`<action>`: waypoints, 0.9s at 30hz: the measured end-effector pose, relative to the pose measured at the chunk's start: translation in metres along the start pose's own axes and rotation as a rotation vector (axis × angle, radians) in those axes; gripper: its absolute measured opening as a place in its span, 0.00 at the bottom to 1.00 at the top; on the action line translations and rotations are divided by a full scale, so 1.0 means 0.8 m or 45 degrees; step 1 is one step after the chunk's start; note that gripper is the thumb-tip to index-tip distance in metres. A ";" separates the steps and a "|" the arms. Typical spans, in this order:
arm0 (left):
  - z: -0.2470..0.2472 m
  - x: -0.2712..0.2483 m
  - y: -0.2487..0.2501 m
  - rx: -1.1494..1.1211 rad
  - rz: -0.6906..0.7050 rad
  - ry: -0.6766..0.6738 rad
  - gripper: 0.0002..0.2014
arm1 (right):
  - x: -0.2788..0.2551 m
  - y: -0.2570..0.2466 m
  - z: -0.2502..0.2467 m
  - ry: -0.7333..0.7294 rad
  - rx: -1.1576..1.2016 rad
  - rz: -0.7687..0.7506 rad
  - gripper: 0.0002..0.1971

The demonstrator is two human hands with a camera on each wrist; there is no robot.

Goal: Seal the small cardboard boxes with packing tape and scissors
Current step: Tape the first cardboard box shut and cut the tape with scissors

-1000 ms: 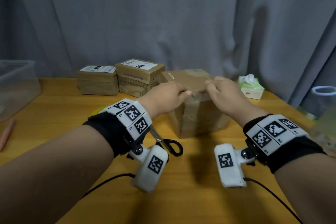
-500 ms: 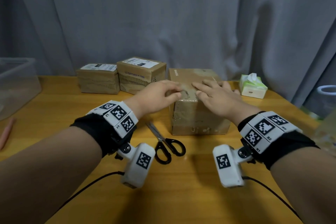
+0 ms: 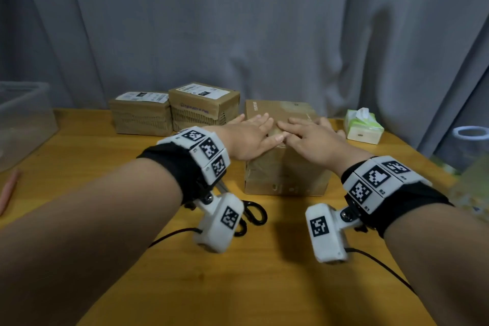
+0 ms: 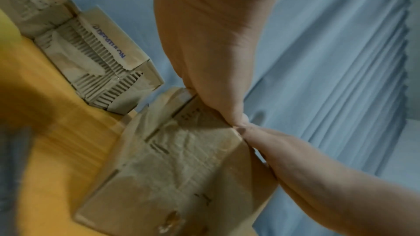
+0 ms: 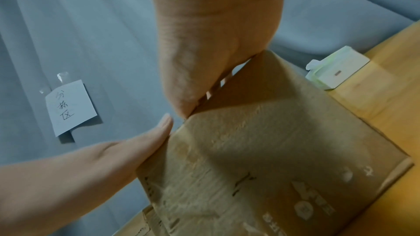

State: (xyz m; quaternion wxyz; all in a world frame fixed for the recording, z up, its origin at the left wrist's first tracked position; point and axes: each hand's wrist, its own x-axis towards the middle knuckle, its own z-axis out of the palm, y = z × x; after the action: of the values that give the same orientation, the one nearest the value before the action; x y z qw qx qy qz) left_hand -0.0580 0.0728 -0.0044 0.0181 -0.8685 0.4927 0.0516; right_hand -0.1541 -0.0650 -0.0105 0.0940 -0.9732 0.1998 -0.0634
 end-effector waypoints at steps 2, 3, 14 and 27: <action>0.003 -0.015 -0.007 0.020 0.096 0.011 0.31 | 0.001 0.001 -0.002 -0.008 0.026 0.006 0.21; 0.005 -0.023 -0.010 0.006 0.139 0.027 0.30 | 0.002 0.001 -0.002 -0.010 0.047 0.010 0.21; -0.001 -0.053 -0.019 -0.046 0.112 0.501 0.22 | 0.000 -0.004 -0.001 0.015 0.084 0.062 0.26; 0.015 -0.014 -0.033 -0.781 -0.437 0.134 0.35 | -0.003 0.019 -0.006 0.439 0.214 0.020 0.19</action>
State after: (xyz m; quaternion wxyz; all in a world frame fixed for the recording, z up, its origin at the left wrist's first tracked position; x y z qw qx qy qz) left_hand -0.0420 0.0966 -0.0156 -0.2606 -0.9050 0.3016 0.1486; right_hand -0.1628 -0.0787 -0.0090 0.1399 -0.9350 0.2147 -0.2451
